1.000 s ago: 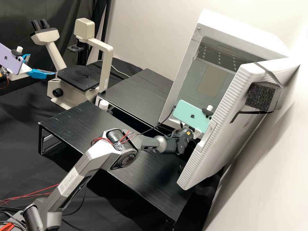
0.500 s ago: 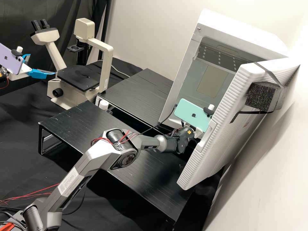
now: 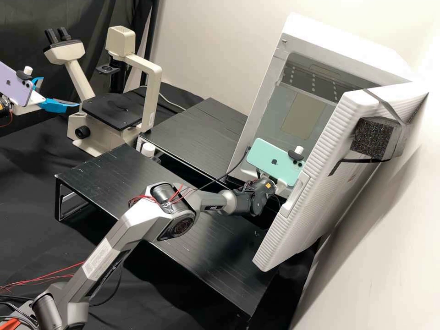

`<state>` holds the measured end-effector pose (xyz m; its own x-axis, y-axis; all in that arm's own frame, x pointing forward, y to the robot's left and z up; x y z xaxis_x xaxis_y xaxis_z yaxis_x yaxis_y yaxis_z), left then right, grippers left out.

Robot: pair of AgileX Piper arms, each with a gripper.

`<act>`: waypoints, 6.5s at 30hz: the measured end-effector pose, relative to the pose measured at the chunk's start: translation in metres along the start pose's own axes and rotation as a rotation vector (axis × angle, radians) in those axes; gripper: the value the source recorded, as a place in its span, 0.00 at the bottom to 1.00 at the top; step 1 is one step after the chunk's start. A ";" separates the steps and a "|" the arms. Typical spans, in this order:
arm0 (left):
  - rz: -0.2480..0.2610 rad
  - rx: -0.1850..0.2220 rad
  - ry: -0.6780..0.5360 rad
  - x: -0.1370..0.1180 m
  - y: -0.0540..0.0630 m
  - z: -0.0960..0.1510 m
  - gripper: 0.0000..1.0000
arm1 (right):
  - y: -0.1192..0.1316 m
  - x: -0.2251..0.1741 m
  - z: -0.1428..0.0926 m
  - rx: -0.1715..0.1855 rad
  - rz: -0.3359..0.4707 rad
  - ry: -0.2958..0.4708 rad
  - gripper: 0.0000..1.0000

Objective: Take out the petri dish and place it under the microscope.

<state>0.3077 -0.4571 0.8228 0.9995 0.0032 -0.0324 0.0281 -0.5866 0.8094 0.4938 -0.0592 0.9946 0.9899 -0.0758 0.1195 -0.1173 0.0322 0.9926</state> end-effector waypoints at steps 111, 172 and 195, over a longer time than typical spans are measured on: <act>0.000 0.000 0.000 0.000 0.000 0.000 1.00 | 0.002 -0.161 -0.011 0.121 0.027 0.137 0.00; 0.000 0.000 0.000 0.000 0.000 0.000 1.00 | -0.259 -0.191 -0.267 -0.020 -0.402 0.571 0.00; 0.000 0.000 0.000 0.000 0.000 0.000 1.00 | -0.334 -0.148 -0.317 -0.074 -0.491 0.513 0.00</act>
<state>0.3077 -0.4571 0.8228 0.9995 0.0032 -0.0324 0.0281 -0.5866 0.8094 0.4119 0.2569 0.6379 0.8419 0.3787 -0.3844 0.3389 0.1833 0.9228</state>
